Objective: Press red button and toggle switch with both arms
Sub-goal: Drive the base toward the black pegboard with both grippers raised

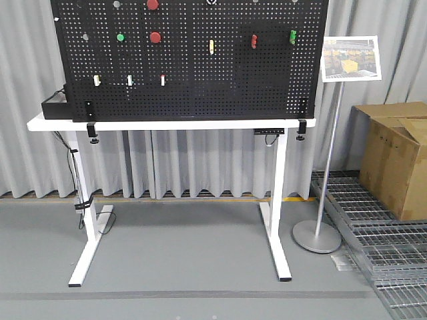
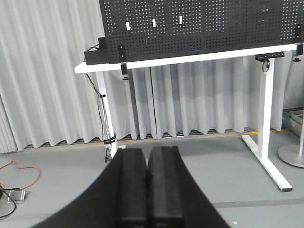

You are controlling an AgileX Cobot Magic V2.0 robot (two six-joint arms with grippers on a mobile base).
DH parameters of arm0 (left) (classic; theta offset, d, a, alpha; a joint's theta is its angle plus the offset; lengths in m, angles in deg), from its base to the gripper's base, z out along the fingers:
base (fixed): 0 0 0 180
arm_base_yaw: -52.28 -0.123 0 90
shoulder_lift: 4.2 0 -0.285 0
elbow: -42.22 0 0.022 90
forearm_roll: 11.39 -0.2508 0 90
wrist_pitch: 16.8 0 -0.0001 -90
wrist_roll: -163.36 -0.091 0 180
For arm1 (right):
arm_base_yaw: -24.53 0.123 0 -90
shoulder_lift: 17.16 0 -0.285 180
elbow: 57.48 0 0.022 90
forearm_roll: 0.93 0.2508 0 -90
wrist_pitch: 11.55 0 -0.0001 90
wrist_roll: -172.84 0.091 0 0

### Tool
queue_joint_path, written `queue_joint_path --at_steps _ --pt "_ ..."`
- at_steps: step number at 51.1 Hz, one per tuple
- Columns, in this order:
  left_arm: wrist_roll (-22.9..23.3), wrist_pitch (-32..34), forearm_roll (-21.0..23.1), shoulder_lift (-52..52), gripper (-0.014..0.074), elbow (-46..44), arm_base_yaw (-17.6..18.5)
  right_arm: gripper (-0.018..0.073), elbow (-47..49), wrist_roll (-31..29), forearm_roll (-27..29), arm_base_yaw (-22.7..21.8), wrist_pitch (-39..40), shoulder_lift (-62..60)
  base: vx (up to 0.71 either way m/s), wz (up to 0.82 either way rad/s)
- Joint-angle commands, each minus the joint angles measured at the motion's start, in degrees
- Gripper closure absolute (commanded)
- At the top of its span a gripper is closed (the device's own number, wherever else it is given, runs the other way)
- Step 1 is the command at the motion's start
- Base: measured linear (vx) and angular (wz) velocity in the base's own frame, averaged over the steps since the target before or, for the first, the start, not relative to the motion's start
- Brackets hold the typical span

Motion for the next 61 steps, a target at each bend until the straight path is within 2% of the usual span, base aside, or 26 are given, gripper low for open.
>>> queue_joint_path --at_steps 1,39,61 --pt "0.36 4.47 0.54 -0.79 0.0594 1.93 0.14 0.0563 -0.65 -0.51 -0.18 -0.01 4.79 -0.26 0.00 -0.01" --pt "0.36 4.47 0.54 -0.79 0.0594 1.93 0.14 0.0563 -0.65 -0.51 -0.18 -0.01 4.79 -0.26 0.02 0.00" --pt "0.36 4.47 0.54 -0.79 0.0594 1.93 0.14 0.0563 -0.65 -0.51 -0.18 -0.01 4.88 -0.26 0.28 0.01"
